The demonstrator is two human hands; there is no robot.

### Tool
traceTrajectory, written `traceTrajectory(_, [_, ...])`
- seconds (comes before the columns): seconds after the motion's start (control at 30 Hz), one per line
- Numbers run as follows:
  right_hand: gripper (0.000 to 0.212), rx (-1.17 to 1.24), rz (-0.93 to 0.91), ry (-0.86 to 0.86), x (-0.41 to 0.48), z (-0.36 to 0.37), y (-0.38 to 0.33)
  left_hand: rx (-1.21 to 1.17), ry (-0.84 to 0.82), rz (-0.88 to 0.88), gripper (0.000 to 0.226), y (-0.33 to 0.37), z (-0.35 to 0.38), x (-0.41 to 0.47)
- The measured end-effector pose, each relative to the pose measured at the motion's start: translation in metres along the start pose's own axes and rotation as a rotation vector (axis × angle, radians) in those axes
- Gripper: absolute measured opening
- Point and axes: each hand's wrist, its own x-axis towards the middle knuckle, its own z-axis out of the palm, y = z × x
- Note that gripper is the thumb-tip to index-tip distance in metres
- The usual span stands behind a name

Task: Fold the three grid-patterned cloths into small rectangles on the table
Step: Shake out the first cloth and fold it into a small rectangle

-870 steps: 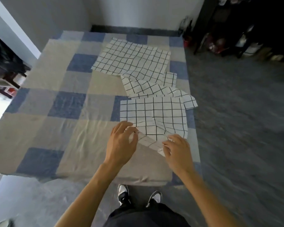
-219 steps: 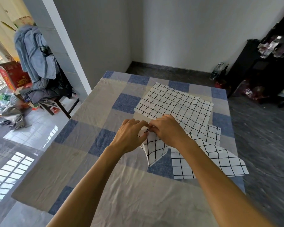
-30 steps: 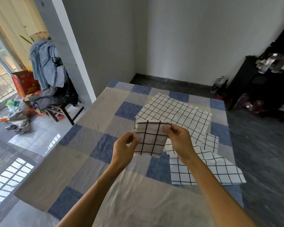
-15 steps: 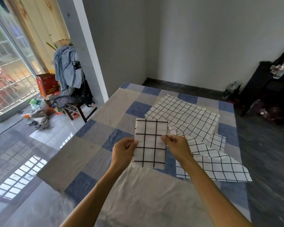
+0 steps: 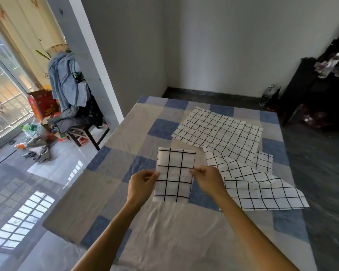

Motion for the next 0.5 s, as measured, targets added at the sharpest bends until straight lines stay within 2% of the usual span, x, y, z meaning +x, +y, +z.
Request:
traceTrajectory(0.1, [0.019, -0.1, 0.053, 0.028, 0.016, 0.022, -0.007, 0.053, -0.015, 0.001, 0.011, -0.012, -0.01, 0.029])
traceTrajectory(0.3, [0.025, -0.238, 0.124, 0.003, 0.053, 0.079, -0.027, 0.31, -0.072, 0.049, 0.005, -0.061, -0.031, 0.106])
traceTrajectory(0.4, [0.025, -0.313, 0.186, 0.06, 0.079, 0.119, -0.017, 0.496, -0.123, 0.016, 0.012, -0.079, -0.043, 0.138])
traceTrajectory(0.5, [0.026, -0.444, 0.228, 0.106, 0.099, 0.15, -0.011, 0.532, -0.157, 0.03, 0.017, -0.097, -0.048, 0.167])
